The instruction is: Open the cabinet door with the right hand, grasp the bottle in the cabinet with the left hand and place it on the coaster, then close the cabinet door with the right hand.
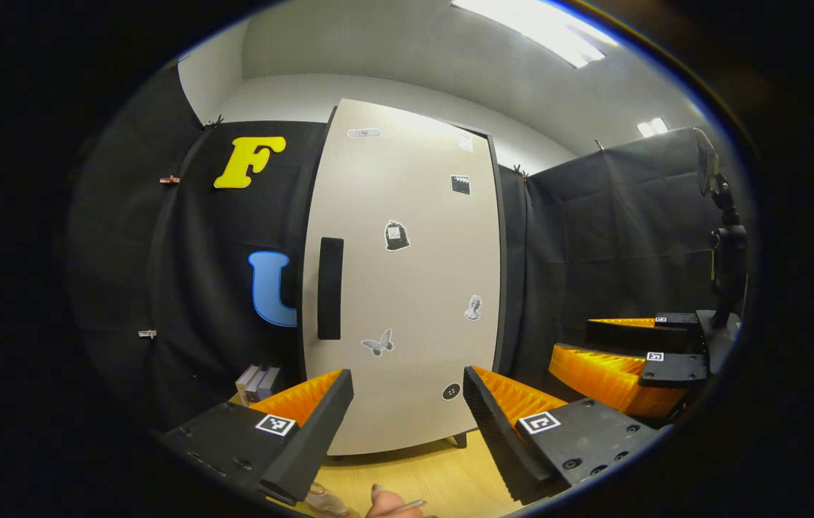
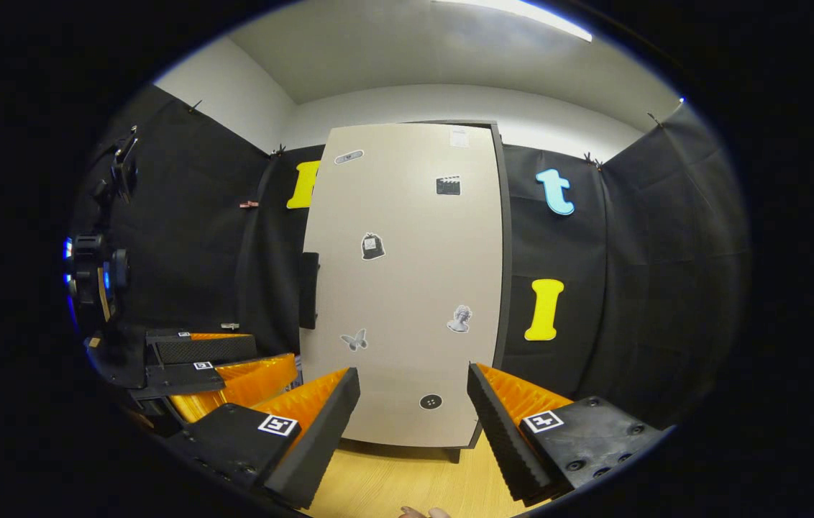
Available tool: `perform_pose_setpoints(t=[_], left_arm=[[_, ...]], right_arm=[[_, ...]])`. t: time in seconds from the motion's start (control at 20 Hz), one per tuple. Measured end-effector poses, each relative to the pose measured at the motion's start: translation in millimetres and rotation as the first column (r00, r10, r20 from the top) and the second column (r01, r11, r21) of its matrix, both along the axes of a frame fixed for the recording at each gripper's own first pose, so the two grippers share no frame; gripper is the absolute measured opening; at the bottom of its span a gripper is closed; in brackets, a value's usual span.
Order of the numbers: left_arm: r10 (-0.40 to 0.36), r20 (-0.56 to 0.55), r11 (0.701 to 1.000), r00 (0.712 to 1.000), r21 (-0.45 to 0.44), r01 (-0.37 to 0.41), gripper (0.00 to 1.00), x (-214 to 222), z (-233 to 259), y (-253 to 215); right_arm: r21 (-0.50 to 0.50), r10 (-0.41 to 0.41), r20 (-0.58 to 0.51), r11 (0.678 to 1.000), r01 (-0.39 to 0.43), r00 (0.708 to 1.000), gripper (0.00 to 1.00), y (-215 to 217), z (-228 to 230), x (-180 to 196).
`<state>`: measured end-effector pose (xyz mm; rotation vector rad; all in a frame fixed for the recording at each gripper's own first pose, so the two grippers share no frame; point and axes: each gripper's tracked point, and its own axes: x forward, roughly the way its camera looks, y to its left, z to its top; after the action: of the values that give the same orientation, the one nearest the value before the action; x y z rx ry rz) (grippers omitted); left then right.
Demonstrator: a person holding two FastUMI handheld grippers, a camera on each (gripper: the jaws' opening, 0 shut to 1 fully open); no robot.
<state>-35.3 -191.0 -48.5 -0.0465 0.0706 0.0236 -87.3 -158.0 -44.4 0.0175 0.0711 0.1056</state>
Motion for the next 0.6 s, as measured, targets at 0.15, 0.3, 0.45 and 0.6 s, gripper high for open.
perform_pose_setpoints(t=[0.15,0.3,0.45,0.6], left_arm=[[0.002,0.003,1.000,1.000,0.020,-0.002,0.97,-0.6,0.2,0.1],[0.000,0.003,1.000,1.000,0.012,0.000,0.97,-0.6,1.2,0.7],[-0.003,0.002,1.000,1.000,0.013,0.003,0.97,-1.3,0.1,0.5],[0.000,0.002,1.000,1.000,0.016,0.000,0.97,-1.6,-0.1,1.1]], right_arm=[[-0.002,0.002,0.012,1.000,-0.002,1.000,0.98,-3.2,5.0,1.8],[-0.010,0.000,0.013,1.000,0.000,1.000,0.98,-4.6,5.6,-1.5],[-0.014,-0.001,0.012,1.000,0.001,1.000,0.98,-5.4,5.7,-4.9],[-0.018,0.004,0.025,1.000,-0.003,1.000,0.98,-3.6,9.0,-7.3]])
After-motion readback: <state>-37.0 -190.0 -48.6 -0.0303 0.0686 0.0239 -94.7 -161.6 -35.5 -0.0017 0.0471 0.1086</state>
